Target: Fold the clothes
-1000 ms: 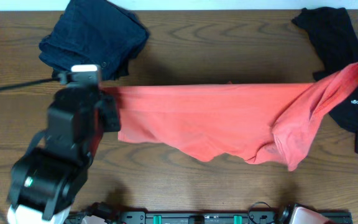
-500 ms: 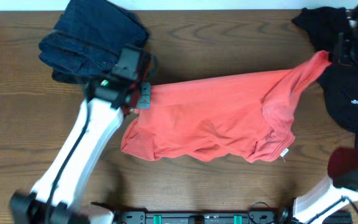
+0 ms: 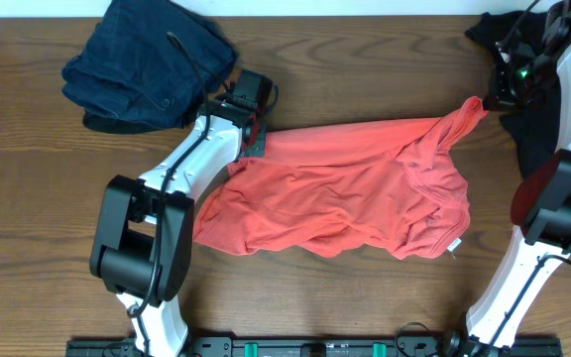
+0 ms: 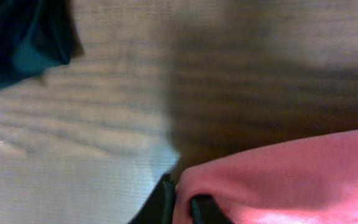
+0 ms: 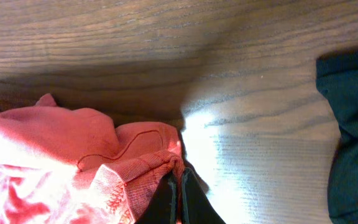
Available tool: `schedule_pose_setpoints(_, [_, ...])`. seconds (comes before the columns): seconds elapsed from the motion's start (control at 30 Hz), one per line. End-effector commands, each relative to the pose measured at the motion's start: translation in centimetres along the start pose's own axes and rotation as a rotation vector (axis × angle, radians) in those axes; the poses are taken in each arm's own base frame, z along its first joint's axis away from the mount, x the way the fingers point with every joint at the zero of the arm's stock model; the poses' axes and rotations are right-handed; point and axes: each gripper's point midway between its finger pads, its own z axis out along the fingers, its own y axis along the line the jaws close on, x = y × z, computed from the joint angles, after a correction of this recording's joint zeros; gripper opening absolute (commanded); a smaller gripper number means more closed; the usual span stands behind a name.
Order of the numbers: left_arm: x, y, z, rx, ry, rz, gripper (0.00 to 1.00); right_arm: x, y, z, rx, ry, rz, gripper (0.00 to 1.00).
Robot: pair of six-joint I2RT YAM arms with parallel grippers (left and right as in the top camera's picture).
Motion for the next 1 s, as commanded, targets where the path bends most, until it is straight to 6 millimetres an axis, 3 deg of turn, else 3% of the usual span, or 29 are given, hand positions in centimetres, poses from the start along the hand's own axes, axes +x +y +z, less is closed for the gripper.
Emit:
schedule_pose_setpoints(0.0, [-1.9, 1.5, 0.0, -0.075, -0.072, -0.015, 0.33, -0.3, 0.4, 0.2, 0.003, -0.007, -0.028, 0.01])
schedule_pose_setpoints(0.1, [-3.2, 2.3, -0.8, -0.117, -0.124, -0.01, 0.57, -0.6, 0.7, 0.2, 0.003, -0.014, -0.04, 0.01])
schedule_pose_setpoints(0.23, [-3.5, 2.6, -2.3, -0.115, -0.139, 0.006, 0.79, -0.5, 0.9, 0.3, 0.002, -0.01, -0.044, 0.01])
schedule_pose_setpoints(0.33, [-2.9, 2.8, -3.4, -0.109, -0.121, 0.007, 0.8, -0.5, 1.1, 0.3, 0.001, -0.008, -0.049, 0.01])
schedule_pose_setpoints(0.43, [-2.0, 1.8, -3.3, -0.047, -0.081, 0.014, 0.79, -0.5, 1.5, 0.4, 0.0, -0.006, -0.057, 0.02])
schedule_pose_setpoints(0.63, [-0.8, -0.3, -2.5, 0.072, -0.032, 0.03, 0.67, -0.5, 2.3, 0.6, -0.002, -0.003, -0.074, 0.01])
schedule_pose_setpoints(0.97, [1.2, -2.0, -0.9, 0.161, 0.026, 0.397, 0.67, -0.5, 2.5, 0.7, -0.003, 0.0, -0.077, 0.01])
